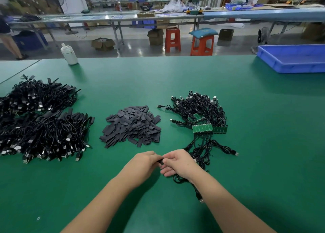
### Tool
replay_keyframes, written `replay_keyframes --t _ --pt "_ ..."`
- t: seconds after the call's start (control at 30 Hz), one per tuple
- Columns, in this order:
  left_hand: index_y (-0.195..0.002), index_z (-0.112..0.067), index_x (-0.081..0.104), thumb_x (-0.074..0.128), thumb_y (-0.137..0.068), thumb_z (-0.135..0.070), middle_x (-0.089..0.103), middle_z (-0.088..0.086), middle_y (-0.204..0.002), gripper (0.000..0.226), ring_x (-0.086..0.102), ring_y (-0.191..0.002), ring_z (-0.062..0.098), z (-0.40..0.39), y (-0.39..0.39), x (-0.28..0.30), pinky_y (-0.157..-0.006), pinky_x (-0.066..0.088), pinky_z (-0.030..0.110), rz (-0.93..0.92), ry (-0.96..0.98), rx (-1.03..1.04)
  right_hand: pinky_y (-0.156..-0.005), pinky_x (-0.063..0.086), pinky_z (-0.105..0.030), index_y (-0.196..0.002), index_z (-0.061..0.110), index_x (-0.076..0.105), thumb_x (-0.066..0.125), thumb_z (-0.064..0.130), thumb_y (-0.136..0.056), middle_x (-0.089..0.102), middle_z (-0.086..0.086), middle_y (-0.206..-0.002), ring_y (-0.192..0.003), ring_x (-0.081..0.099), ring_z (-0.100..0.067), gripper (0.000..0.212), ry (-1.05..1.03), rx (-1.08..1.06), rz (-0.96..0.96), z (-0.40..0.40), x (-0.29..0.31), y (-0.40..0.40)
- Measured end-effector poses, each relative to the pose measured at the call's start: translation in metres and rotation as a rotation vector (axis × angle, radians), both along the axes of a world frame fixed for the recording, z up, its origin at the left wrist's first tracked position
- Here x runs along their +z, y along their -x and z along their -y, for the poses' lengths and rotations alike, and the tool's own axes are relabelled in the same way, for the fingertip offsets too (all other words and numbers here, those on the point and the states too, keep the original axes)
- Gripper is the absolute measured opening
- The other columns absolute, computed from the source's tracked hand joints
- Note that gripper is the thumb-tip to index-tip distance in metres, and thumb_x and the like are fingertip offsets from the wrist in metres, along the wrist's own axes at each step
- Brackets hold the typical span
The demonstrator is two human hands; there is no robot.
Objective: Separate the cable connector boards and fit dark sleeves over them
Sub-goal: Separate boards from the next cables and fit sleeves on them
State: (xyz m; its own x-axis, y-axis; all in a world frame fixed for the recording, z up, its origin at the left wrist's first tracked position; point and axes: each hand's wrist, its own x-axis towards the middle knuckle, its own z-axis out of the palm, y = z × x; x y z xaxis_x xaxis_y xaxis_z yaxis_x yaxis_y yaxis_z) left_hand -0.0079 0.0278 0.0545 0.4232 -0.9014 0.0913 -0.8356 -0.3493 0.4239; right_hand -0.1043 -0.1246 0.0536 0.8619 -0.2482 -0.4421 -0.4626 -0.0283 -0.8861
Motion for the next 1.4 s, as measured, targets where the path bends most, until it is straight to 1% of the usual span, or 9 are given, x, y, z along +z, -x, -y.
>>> replay_keyframes --t 0.23,0.43,0.57,0.73,0.9,1.03,1.2,1.3,1.4 --pt "-0.127 -0.023 0.054 0.051 -0.098 -0.019 0.055 0.001 -0.104 0.030 0.060 -0.093 0.024 0.004 0.006 -0.004 -0.081 0.047 0.035 0.172 -0.237 0.016 -0.081 0.060 -0.034 -0.131 0.005 0.060 0.048 0.004 -0.101 0.071 -0.022 -0.103 -0.080 0.069 -0.019 0.032 0.207 0.049 -0.039 -0.003 -0.004 -0.003" --pt "-0.129 -0.027 0.049 0.045 -0.095 -0.018 0.057 -0.001 -0.107 0.035 0.060 -0.096 0.024 0.005 0.008 0.003 -0.076 0.046 0.037 0.311 -0.389 -0.019 -0.080 0.061 -0.035 -0.125 0.002 0.063 0.048 0.002 -0.101 0.070 -0.018 -0.095 -0.079 0.069 -0.023 0.028 0.194 0.037 -0.056 -0.006 -0.001 0.000" --pt "-0.127 -0.029 0.051 0.048 -0.097 -0.022 0.057 -0.003 -0.108 0.031 0.061 -0.096 0.022 0.006 0.006 0.005 -0.082 0.048 0.036 0.292 -0.407 -0.006 -0.073 0.058 -0.027 -0.121 0.000 0.064 0.045 -0.001 -0.100 0.065 -0.016 -0.091 -0.071 0.064 -0.017 0.028 0.218 0.050 -0.070 -0.011 0.003 -0.002" --pt "-0.128 -0.020 0.050 0.051 -0.089 -0.009 0.055 0.002 -0.112 0.041 0.061 -0.098 0.025 0.011 0.009 0.004 -0.084 0.046 0.036 0.285 -0.403 0.038 -0.083 0.060 -0.038 -0.111 0.008 0.072 0.046 0.002 -0.098 0.070 -0.017 -0.085 -0.070 0.063 -0.020 0.029 0.309 0.015 -0.006 -0.012 0.001 -0.004" --pt "-0.130 -0.023 0.051 0.054 -0.087 -0.009 0.053 -0.002 -0.119 0.045 0.060 -0.101 0.024 0.010 0.011 -0.003 -0.085 0.047 0.035 0.217 -0.235 0.094 -0.078 0.061 -0.033 -0.120 0.008 0.070 0.050 0.004 -0.097 0.063 -0.008 -0.074 -0.063 0.059 -0.016 0.030 0.290 -0.026 0.032 -0.011 0.003 -0.005" --pt "-0.132 -0.018 0.055 0.058 -0.086 0.000 0.040 -0.002 -0.149 0.049 0.054 -0.123 0.018 0.009 0.003 -0.010 -0.100 0.043 0.027 0.052 0.048 0.125 -0.078 0.061 -0.030 -0.131 0.008 0.060 0.052 0.004 -0.099 0.071 -0.012 -0.087 -0.074 0.068 -0.017 0.034 0.251 -0.046 0.029 -0.011 0.014 -0.010" --pt "-0.146 -0.022 0.040 0.064 -0.091 -0.003 0.049 -0.007 -0.139 0.063 0.047 -0.129 0.002 0.013 0.002 -0.005 -0.109 0.038 0.024 -0.432 0.439 0.388 -0.079 0.061 -0.031 -0.128 -0.004 0.057 0.053 0.002 -0.099 0.072 -0.020 -0.100 -0.082 0.071 -0.021 0.030 0.058 -0.155 0.116 -0.001 0.032 -0.016" --pt "-0.130 -0.028 0.057 0.062 -0.096 -0.020 0.066 -0.013 -0.122 0.035 0.060 -0.113 0.000 0.013 0.006 -0.001 -0.105 0.045 0.027 -0.770 0.426 0.418 -0.075 0.061 -0.029 -0.128 -0.007 0.051 0.054 0.000 -0.098 0.071 -0.022 -0.103 -0.086 0.074 -0.024 0.031 -0.290 -0.337 0.244 0.003 0.040 -0.018" --pt "-0.121 -0.014 0.064 0.056 -0.098 -0.020 0.071 0.000 -0.115 0.024 0.065 -0.103 0.010 0.016 0.020 -0.006 -0.099 0.048 0.029 -0.975 0.325 0.275 -0.081 0.061 -0.036 -0.129 -0.007 0.046 0.051 0.000 -0.100 0.069 -0.026 -0.107 -0.092 0.074 -0.029 0.031 -0.608 -0.455 0.356 0.005 0.044 -0.023"
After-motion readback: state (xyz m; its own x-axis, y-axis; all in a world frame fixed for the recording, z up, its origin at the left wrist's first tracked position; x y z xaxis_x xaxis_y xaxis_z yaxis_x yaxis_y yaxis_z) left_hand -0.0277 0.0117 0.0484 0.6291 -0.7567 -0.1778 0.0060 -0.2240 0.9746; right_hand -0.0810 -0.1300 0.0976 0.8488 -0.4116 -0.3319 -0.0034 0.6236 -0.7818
